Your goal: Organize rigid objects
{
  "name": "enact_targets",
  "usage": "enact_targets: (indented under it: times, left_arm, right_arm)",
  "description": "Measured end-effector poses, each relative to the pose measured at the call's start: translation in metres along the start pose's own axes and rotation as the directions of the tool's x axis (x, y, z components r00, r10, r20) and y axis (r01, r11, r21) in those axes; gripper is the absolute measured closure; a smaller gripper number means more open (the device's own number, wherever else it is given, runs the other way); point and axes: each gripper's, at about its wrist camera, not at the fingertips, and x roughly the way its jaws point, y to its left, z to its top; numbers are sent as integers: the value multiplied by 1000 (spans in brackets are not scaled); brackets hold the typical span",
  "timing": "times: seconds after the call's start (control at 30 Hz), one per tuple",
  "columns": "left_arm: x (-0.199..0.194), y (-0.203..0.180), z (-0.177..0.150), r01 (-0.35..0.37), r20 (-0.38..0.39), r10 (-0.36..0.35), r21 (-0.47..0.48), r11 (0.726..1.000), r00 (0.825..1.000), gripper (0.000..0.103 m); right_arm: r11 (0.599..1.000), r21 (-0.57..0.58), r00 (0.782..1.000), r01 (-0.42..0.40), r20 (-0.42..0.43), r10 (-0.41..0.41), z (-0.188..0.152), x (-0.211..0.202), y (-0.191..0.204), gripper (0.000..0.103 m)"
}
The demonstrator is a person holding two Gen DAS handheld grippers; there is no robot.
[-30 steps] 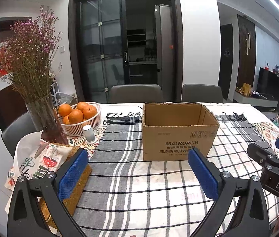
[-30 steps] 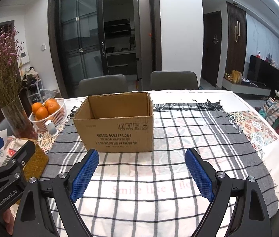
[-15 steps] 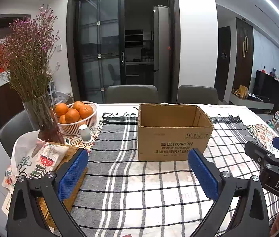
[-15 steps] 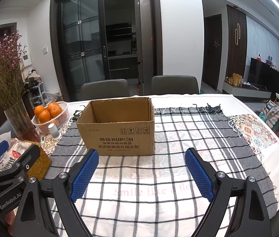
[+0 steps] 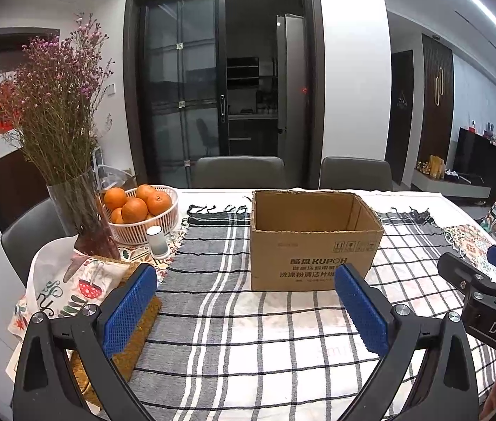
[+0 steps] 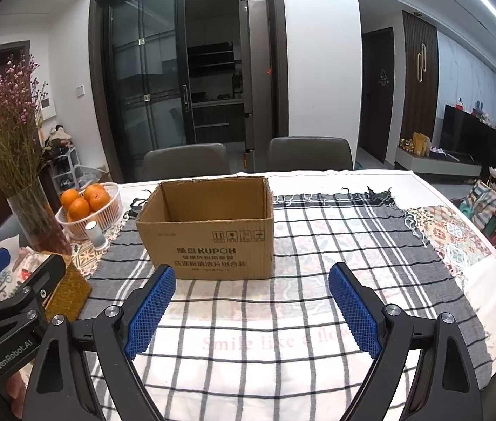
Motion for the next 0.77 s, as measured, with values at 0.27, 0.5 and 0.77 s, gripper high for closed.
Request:
enact_targets:
  times: [0.27,0.5,0.77]
  left_arm:
    - [-2,1,0,-6,6,6,1,1000,1000,0]
    - [-3,1,1,-5,9,5,-2,1000,1000,0]
    - [-3,3,1,-8,9,8,-4,1000,1000,0]
  right_arm:
    - [1000,2,1000,-3,2,3,0,0,0,13]
    - [1000,2,1000,-5,3,5,-1,0,1,13]
    - [1000,5,1000,-7,0,7,-1,0,1,13]
